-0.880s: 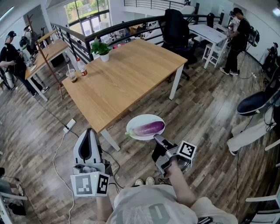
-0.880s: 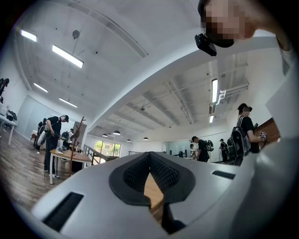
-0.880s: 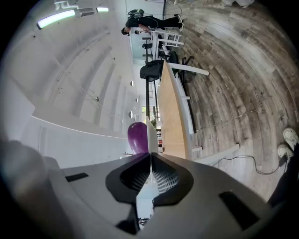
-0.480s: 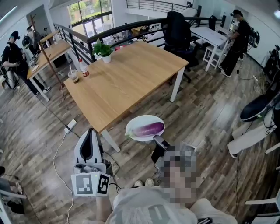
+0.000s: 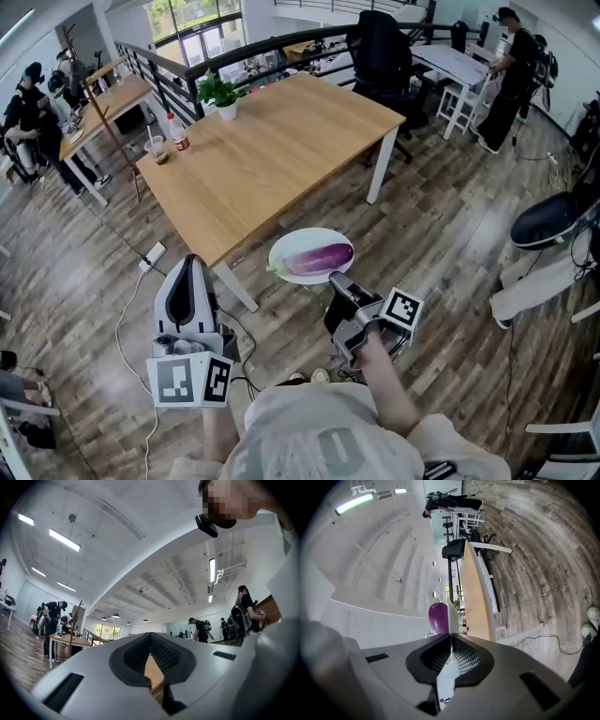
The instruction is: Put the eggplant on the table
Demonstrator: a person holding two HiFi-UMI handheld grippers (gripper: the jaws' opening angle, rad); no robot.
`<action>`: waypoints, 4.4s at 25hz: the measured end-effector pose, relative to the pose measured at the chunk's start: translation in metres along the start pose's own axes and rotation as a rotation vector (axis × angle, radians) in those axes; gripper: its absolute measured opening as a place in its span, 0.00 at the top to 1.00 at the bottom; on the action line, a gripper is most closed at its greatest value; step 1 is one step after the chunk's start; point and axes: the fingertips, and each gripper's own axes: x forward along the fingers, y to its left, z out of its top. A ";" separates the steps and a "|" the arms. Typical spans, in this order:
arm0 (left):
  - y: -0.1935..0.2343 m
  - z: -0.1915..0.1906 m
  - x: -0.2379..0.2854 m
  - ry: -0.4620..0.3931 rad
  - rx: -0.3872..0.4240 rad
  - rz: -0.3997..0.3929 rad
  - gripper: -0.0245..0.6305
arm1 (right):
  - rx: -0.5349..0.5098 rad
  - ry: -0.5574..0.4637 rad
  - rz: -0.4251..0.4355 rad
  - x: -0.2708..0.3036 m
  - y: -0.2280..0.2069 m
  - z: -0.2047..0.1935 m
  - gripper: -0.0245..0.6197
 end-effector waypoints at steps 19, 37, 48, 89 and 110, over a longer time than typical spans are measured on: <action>0.021 -0.014 0.015 0.034 0.030 0.128 0.95 | 0.013 0.078 -0.028 0.025 -0.009 0.023 0.92; 0.093 -0.066 0.097 0.016 -0.017 0.190 0.95 | -0.041 0.148 -0.035 0.145 -0.010 0.055 0.92; 0.172 -0.061 0.198 0.007 0.019 0.181 0.95 | -0.031 0.158 -0.039 0.273 0.015 0.064 0.92; 0.175 -0.102 0.382 0.020 0.011 0.086 0.95 | 0.016 0.050 -0.108 0.414 -0.059 0.194 0.92; 0.189 -0.101 0.382 0.055 0.066 0.138 0.95 | 0.037 0.052 -0.214 0.451 -0.148 0.204 0.92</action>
